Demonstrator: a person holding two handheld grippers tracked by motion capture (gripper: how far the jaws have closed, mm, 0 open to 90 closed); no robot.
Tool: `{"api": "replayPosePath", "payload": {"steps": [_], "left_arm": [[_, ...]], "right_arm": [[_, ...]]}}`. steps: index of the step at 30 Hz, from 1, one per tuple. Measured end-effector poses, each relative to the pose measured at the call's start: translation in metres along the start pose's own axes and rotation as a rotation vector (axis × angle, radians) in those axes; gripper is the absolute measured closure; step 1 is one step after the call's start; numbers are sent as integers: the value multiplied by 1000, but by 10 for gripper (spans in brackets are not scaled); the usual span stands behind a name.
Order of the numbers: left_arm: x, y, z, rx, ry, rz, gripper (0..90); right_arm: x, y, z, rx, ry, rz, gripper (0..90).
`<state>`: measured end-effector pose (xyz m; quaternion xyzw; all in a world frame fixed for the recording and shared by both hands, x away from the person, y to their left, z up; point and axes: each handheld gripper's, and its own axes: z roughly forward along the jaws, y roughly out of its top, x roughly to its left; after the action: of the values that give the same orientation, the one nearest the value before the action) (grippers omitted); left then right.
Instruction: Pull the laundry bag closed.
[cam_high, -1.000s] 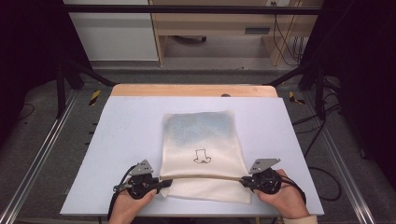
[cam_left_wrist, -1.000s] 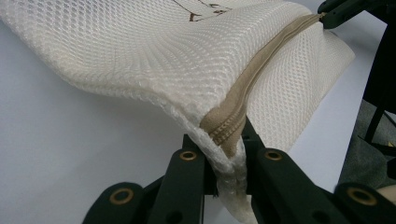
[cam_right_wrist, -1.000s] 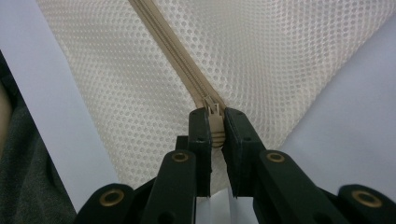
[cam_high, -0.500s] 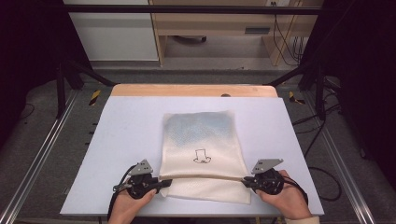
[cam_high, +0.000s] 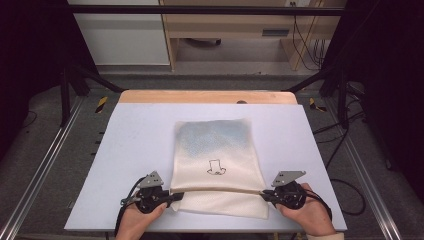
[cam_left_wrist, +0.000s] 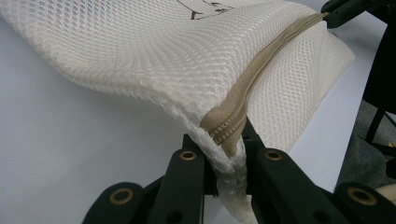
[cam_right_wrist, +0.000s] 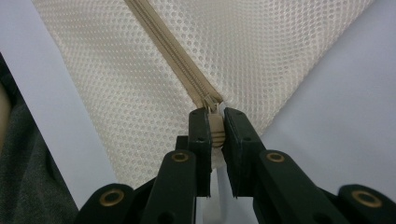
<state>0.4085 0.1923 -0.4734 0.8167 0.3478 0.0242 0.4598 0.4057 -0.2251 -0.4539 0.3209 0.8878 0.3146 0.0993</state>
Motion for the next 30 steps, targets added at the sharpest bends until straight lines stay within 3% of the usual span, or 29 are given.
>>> {"api": "replayPosePath", "payload": {"steps": [5,9,11,12,13,15,16,17,18,19,20,21,22,23,24,25,27,28,30], "left_arm": [[0,0,0,5,6,2,837],[-1,-1,1,27,41,8,756],[-3,0,0,27,59,12,579],[-5,0,-3,32,83,4,579],[-7,-1,-7,38,114,0,399],[-7,-2,-11,29,111,-10,311],[-7,-4,-19,17,125,-12,275],[-7,-4,-19,17,125,-12,240],[-7,-4,-25,7,151,-8,240],[-7,-4,-29,-2,167,-12,158],[-3,-3,-38,-43,214,-17,116],[-3,-3,-38,-43,214,-17,100],[4,-1,-46,-82,277,-6,83],[4,-1,-46,-82,277,-6,63],[12,0,-53,-114,312,-9,53],[12,0,-53,-114,312,-9,53],[20,0,-59,-142,343,-16,53],[27,0,-64,-165,366,-30,54],[31,-1,-68,-174,378,-31,54]], "right_arm": [[0,-1,0,-5,3,0,820],[0,-1,2,-3,10,-2,819],[1,-2,3,-11,11,-2,797],[1,-2,4,-18,9,-2,757],[1,-2,3,-40,15,-4,646],[1,-1,3,-53,13,-2,596],[2,0,3,-79,3,4,482],[2,0,3,-79,3,4,482],[1,2,3,-95,-11,11,434],[1,4,2,-122,-32,21,381],[1,6,1,-142,-44,25,324],[1,6,1,-142,-44,25,324],[0,8,-1,-192,-98,45,244],[0,8,-1,-192,-98,45,244],[-4,10,-5,-239,-157,75,181],[-4,10,-5,-239,-157,75,181],[-8,10,-10,-270,-192,106,140],[-13,9,-16,-313,-239,124,111],[-16,8,-19,-333,-261,134,104]]}}
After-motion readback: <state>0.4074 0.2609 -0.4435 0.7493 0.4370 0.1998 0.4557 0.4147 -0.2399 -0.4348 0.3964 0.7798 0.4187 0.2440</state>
